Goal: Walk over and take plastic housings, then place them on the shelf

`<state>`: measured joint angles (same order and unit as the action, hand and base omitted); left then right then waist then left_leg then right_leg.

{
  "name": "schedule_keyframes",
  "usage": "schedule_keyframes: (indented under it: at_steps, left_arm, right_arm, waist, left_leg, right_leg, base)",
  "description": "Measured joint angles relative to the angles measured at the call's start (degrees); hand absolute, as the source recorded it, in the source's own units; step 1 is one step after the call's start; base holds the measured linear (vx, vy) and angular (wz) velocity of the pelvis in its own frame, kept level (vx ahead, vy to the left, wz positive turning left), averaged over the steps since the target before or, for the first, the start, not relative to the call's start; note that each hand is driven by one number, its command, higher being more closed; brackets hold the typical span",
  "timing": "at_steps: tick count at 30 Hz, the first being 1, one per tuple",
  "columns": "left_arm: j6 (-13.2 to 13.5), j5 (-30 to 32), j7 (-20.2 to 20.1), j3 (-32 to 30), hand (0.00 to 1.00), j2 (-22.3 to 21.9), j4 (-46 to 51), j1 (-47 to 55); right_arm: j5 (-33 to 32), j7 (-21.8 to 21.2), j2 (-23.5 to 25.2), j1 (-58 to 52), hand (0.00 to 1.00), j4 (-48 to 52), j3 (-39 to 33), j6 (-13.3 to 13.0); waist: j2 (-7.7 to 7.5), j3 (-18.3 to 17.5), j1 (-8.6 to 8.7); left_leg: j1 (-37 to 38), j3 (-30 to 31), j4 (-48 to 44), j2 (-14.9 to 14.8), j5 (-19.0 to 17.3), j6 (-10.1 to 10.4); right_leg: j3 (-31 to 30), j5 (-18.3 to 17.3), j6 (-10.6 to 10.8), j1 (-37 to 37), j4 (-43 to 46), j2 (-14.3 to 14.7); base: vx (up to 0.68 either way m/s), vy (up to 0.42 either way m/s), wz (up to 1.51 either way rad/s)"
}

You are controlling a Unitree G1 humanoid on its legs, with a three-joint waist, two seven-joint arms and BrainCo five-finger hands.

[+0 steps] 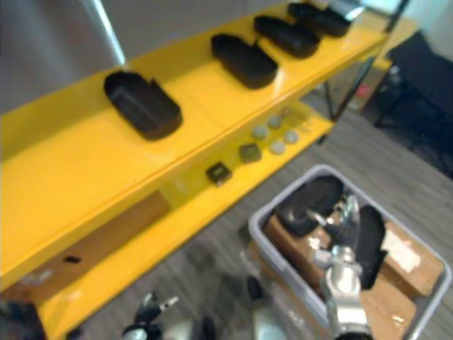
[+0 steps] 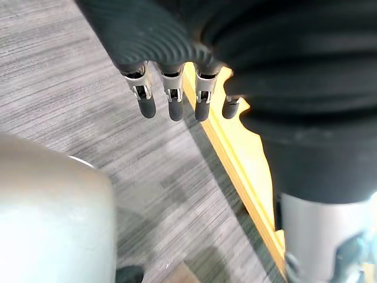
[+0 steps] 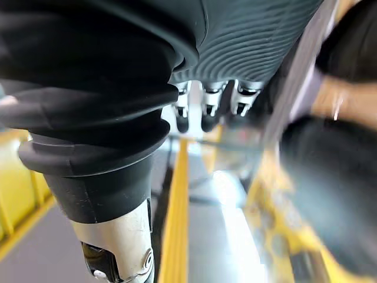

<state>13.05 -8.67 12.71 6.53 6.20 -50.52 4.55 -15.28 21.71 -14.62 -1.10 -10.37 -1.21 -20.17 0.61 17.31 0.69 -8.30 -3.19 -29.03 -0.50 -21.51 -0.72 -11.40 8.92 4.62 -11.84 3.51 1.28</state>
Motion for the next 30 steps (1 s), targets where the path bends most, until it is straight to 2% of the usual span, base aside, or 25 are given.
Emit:
schedule_keyframes:
  at_steps: [1,2,4,5,6,7,8,9,11,12,13,14,16,17,18,19,20,21,24,28,30]
  left_arm:
    - [0.29,1.66,0.15,0.08,0.0,0.01,0.64,0.11]
    - [0.2,4.38,-0.3,0.2,0.0,0.13,1.41,0.32]
    - [-0.16,5.38,-0.83,-0.32,0.0,0.4,2.77,0.81]
    - [-1.38,5.22,-0.71,-1.18,0.0,0.43,3.32,1.37]
    - [-2.15,4.89,-0.5,-2.42,0.0,0.7,4.29,2.32]
    - [-2.39,4.41,-0.48,-3.6,0.0,0.93,4.46,2.5]
    - [-3.69,3.14,-0.17,-5.41,0.0,1.53,4.21,2.51]
    - [-4.7,2.32,0.16,-6.56,0.0,2.4,3.27,3.25]
    - [-5.76,2.32,0.6,-7.17,0.0,4.04,0.78,5.37]
    - [-5.76,2.31,0.64,-7.56,0.0,4.43,-0.05,6.17]
    - [-6.08,1.8,0.86,-8.97,0.0,4.57,-1.46,8.66]
    - [-6.07,1.76,0.86,-9.23,0.0,4.57,-1.54,9.05]
    - [-6.02,0.93,0.85,-10.84,0.0,4.47,-2.26,11.27]
    - [-5.98,-0.44,0.83,-11.57,0.0,4.47,-2.41,12.29]
    - [-5.88,-0.56,0.84,-12.08,0.0,4.47,-2.41,12.6]
    - [-5.21,-2.05,0.81,-12.51,0.0,4.34,-2.38,12.83]
    - [-4.31,-3.56,0.79,-12.65,0.0,4.28,-2.31,12.72]
    - [-3.68,-5.01,0.64,-12.62,0.0,3.34,-2.3,12.2]
    - [-1.65,-7.2,-0.25,-12.14,0.0,-1.06,-1.85,11.71]
    - [-0.95,-7.01,-0.59,-11.72,0.0,-1.94,-0.37,11.7]
    - [-0.64,-7.26,-0.61,-10.38,0.0,-1.73,0.17,11.67]
  right_arm:
    - [-0.53,0.71,0.63,0.24,0.0,-0.34,0.32,-0.23]
    - [-2.35,1.15,2.3,0.14,0.0,-1.16,0.53,-1.65]
    - [-3.2,0.96,4.64,-1.28,0.0,-1.47,0.48,-3.82]
    - [-2.82,-0.51,5.19,-3.23,0.0,-0.04,0.42,-5.04]
    - [-1.85,-2.01,5.35,-4.04,0.0,1.67,0.57,-5.66]
    - [-1.85,-2.86,5.44,-4.26,0.0,2.3,0.73,-5.81]
    - [-1.81,-3.71,5.46,-4.18,0.0,2.47,0.79,-5.75]
    - [-1.56,-4.08,5.45,-3.9,0.0,2.46,1.02,-5.7]
    - [0.57,-3.81,5.4,-3.14,0.0,2.47,1.89,-5.61]
    - [0.59,-3.48,5.28,-2.66,0.0,2.47,2.37,-5.44]
    - [0.63,-1.88,5.05,-1.07,0.0,2.48,3.31,-4.16]
    - [0.71,-1.5,5.04,-0.82,0.0,2.48,3.4,-3.88]
    - [2.07,0.96,4.9,0.73,0.0,2.57,4.12,-1.66]
    - [3.88,2.67,4.89,1.45,0.0,2.57,4.27,0.23]
    - [4.44,3.51,4.82,1.79,0.0,2.57,4.23,1.16]
    - [4.83,4.76,4.35,2.53,0.0,2.53,4.14,2.82]
    - [4.84,5.19,3.33,3.62,0.0,2.4,3.96,3.99]
    - [4.88,5.55,2.13,4.51,0.0,2.35,3.41,4.67]
    - [4.89,6.31,-0.63,6.17,0.0,1.83,-0.47,7.01]
    - [4.77,8.8,-1.94,7.63,0.0,-0.02,-5.51,7.49]
    - [4.12,12.14,-3.22,13.02,0.0,-4.6,-8.33,8.56]
  waist:
    - [-0.02,0.23,-0.27]
    - [-0.11,0.6,-0.25]
    - [-1.2,2.21,0.0]
    - [-1.88,2.42,0.28]
    - [-2.0,2.37,0.02]
    - [-2.1,2.68,0.06]
    - [-2.33,2.77,-0.09]
    - [-1.69,2.8,-0.17]
    - [-1.5,2.77,-0.16]
    - [-1.58,2.74,-0.47]
    - [-1.87,2.64,-1.44]
    - [-1.9,2.62,-1.58]
    - [-2.25,2.47,-2.68]
    - [-2.7,2.27,-3.9]
    - [-2.83,2.23,-4.14]
    - [-3.63,1.85,-4.51]
    - [-3.58,1.91,-4.64]
    - [-2.84,2.38,-4.38]
    - [-0.88,4.09,-3.15]
    - [-0.84,6.52,-2.89]
    - [-0.55,8.45,-2.85]
  left_leg:
    - [0.45,0.04,-0.08,-0.19,-0.17,-0.1]
    - [2.01,-0.33,-0.1,-0.66,-0.7,-0.19]
    - [7.12,-2.27,0.76,-0.81,-1.09,-0.54]
    - [8.86,-3.48,0.51,-0.73,-1.65,-1.35]
    - [8.84,-5.68,0.71,-2.08,-2.26,-2.49]
    - [8.34,-7.35,0.52,-2.47,-2.31,-2.59]
    - [8.22,-10.51,0.51,-4.02,-2.19,-2.82]
    - [8.37,-12.64,0.44,-6.14,-2.02,-2.68]
    - [8.27,-14.73,0.4,-8.4,-1.57,-2.32]
    - [8.02,-15.3,0.39,-8.82,-1.44,-2.18]
    - [6.4,-16.57,0.27,-9.36,-0.92,-1.8]
    - [6.02,-16.61,0.19,-9.36,-0.83,-1.78]
    - [3.15,-17.39,-0.58,-9.61,-0.28,-0.95]
    - [1.78,-18.25,-0.8,-9.55,0.09,-0.28]
    - [0.99,-18.27,-0.98,-9.53,0.3,0.07]
    - [-0.87,-18.17,-1.21,-9.36,0.93,0.87]
    - [-2.77,-17.74,-1.18,-9.18,2.08,1.62]
    - [-4.07,-16.89,-0.84,-9.06,3.24,2.1]
    - [-4.33,-10.92,4.27,-7.65,7.23,3.37]
    - [-2.98,-8.72,9.52,-6.23,10.27,4.0]
    - [-2.88,-8.82,10.78,-5.45,11.38,3.66]
  right_leg:
    - [-0.01,0.0,0.0,0.1,0.67,0.31]
    - [-0.11,-0.01,-0.02,0.61,2.21,1.17]
    - [0.39,-0.02,-0.06,3.24,4.06,1.8]
    - [1.42,0.68,-0.93,4.15,3.96,1.75]
    - [2.63,2.84,-2.38,4.41,1.37,2.0]
    - [5.3,1.7,-3.53,3.47,3.45,1.78]
    - [11.11,-3.3,-6.43,0.02,13.13,1.47]
    - [15.05,-7.02,-7.56,-2.08,22.61,0.67]
    - [16.47,-11.11,-7.43,-2.04,30.82,-1.64]
    - [16.45,-12.19,-7.49,-1.71,31.9,-2.66]
    - [16.15,-13.93,-7.24,-0.09,31.38,-6.13]
    - [16.15,-14.07,-7.12,0.18,30.93,-6.63]
    - [16.17,-13.63,-6.43,2.27,24.89,-9.52]
    - [16.42,-12.58,-4.81,3.3,19.76,-10.57]
    - [16.65,-11.87,-3.7,4.06,17.05,-11.04]
    - [18.43,-11.08,0.12,4.91,12.0,-11.62]
    - [19.56,-10.82,2.93,5.36,7.62,-11.5]
    - [19.97,-9.84,4.69,5.47,5.01,-11.1]
    - [20.73,-7.67,3.25,5.53,2.3,-10.06]
    - [20.6,-7.46,2.72,4.23,2.65,-9.97]
    - [20.47,-6.82,2.4,3.71,2.52,-10.19]
  base:
    - [-0.01,0.011,-0.06]
    - [0.01,0.024,-0.36]
    - [-0.02,0.04,-0.69]
    - [-0.14,0.03,-1.11]
    - [-0.16,0.012,-1.25]
    - [-0.21,0.007,-1.39]
    - [-0.18,0.04,-1.33]
    - [-0.18,0.069,-1.22]
    - [-0.13,0.071,-0.79]
    - [-0.15,0.022,-0.75]
    - [-0.1,-0.009,-0.48]
    - [-0.08,-0.044,-0.39]
    - [-0.05,-0.093,-0.24]
    - [-0.06,-0.122,-0.28]
    - [-0.05,-0.157,-0.2]
    - [-0.04,-0.203,-0.04]
    - [-0.02,-0.27,0.0]
    - [0.0,-0.241,0.03]
    - [-0.01,-0.193,0.05]
    - [-0.05,-0.105,-0.04]
    - [-0.08,-0.026,0.01]
